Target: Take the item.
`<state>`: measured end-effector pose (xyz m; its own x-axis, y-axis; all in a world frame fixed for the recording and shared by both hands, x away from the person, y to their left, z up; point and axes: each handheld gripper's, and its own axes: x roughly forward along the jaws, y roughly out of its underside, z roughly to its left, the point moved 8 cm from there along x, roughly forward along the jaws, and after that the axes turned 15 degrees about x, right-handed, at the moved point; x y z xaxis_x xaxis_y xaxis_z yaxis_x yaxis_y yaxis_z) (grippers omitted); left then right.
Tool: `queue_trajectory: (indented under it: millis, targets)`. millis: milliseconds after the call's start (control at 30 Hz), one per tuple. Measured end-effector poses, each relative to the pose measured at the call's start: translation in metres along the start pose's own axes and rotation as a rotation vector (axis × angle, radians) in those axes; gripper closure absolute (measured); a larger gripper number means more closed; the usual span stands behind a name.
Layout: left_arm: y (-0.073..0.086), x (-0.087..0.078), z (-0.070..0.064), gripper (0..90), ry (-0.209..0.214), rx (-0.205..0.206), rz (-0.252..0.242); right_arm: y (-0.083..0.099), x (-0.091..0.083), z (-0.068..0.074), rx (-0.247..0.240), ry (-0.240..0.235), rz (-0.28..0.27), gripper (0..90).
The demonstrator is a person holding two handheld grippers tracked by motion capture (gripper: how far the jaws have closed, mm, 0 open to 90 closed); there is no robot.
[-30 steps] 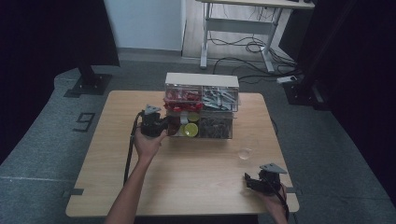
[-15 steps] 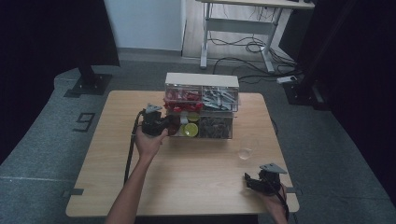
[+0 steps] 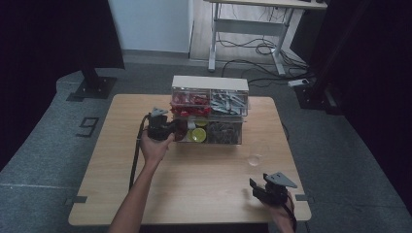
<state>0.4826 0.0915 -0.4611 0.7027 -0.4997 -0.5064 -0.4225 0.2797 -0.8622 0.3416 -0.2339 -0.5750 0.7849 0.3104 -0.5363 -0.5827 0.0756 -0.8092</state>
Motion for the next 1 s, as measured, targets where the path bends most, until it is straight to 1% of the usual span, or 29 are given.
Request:
queue_trajectory:
  millis: [133,267,333,400,467,567,833,1000]
  targets:
    - [0.0,0.0,0.0,90.0,0.001,0.002,0.001,-0.013,-0.005,0.012,0.001,-0.042,-0.033,43.5]
    - [-0.002,-0.001,-0.001,90.0,0.001,0.012,0.005,-0.031,-0.009,0.025,0.001,-0.072,-0.074,45.6]
    - [-0.004,-0.001,-0.002,90.0,0.002,0.013,0.004,-0.041,-0.009,0.035,-0.01,-0.093,-0.088,46.7]
    - [-0.005,-0.001,-0.004,90.0,0.004,0.016,0.003,-0.047,-0.007,0.043,-0.025,-0.11,-0.089,47.7]
    - [-0.005,0.0,-0.004,90.0,0.005,0.015,0.004,-0.054,-0.002,0.052,-0.047,-0.118,-0.087,49.3]
    - [-0.005,0.0,-0.004,90.0,0.007,0.013,0.002,-0.063,0.005,0.062,-0.056,-0.129,-0.079,49.5]
    - [-0.004,0.003,-0.005,90.0,0.012,0.01,0.005,-0.082,0.02,0.075,-0.047,-0.152,-0.074,49.4]
    - [-0.005,0.005,-0.006,90.0,0.016,0.009,0.008,-0.09,0.029,0.082,-0.061,-0.154,-0.066,49.4]
